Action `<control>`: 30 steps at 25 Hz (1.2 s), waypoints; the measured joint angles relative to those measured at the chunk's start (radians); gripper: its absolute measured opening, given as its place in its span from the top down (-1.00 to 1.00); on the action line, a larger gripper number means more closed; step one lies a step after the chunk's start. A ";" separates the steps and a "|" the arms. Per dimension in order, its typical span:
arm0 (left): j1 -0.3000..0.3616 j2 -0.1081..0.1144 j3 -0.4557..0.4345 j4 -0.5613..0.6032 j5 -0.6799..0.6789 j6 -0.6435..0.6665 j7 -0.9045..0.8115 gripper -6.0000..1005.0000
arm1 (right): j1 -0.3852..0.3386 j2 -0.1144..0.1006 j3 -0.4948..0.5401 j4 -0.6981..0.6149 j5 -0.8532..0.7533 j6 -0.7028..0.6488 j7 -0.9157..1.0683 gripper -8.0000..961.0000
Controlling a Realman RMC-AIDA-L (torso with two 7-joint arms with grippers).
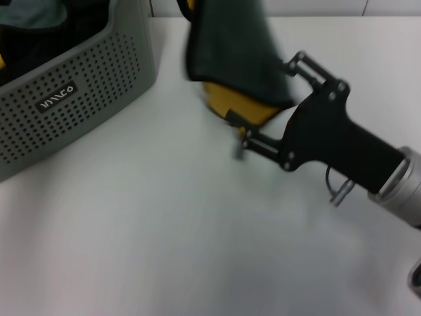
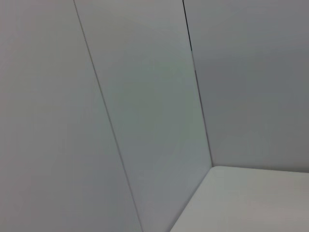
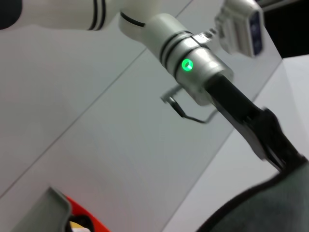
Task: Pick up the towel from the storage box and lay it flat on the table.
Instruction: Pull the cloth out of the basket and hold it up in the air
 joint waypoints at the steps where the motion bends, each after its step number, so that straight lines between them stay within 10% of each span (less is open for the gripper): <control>1: 0.004 0.000 0.005 -0.002 0.003 -0.008 0.000 0.97 | -0.001 0.000 -0.031 -0.001 0.025 0.001 -0.026 -0.50; 30: 0.047 -0.007 0.363 -0.205 0.100 -0.469 -0.239 0.98 | 0.033 0.000 -0.101 -0.001 0.227 0.157 -0.249 -0.48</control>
